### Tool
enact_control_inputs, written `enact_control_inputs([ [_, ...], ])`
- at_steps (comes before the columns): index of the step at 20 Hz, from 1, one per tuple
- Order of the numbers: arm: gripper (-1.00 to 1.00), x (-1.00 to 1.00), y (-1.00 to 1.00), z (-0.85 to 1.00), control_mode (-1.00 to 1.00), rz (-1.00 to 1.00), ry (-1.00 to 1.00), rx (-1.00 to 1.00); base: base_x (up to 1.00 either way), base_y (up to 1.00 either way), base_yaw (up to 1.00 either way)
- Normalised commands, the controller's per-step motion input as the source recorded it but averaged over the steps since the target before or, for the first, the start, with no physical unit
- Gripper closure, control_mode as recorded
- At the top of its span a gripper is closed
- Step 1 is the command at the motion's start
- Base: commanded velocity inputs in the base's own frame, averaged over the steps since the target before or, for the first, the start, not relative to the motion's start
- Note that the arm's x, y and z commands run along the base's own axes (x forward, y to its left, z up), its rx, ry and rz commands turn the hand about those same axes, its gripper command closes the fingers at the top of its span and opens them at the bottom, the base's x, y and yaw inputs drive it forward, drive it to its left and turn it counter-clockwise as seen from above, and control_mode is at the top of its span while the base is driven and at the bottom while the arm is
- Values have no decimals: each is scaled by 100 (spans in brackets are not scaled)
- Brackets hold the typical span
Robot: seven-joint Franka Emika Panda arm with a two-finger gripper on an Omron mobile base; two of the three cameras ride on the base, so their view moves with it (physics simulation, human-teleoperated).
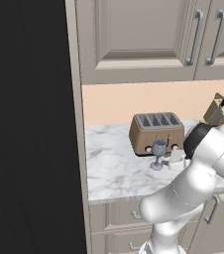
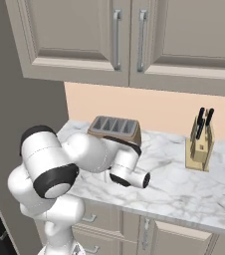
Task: Retrieve the wine glasses from the counter and place one next to each plate.
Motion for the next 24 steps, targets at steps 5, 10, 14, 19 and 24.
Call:
enact_control_inputs([
  [5, -100, 45, 8, -22, -100, -4, 0, 0, 0, 0, 0],
  [10, -100, 13, 15, -20, -100, 0, 0, 0, 0, 0, 0],
  [14, -100, 0, 20, -16, -100, 0, 0, 0, 0, 0, 0],
  [19, -100, 4, 6, -3, -100, 0, 0, 0, 0, 0, 0],
  [24, -100, 11, 0, 0, -100, -3, 0, 0, 0, 0, 0],
])
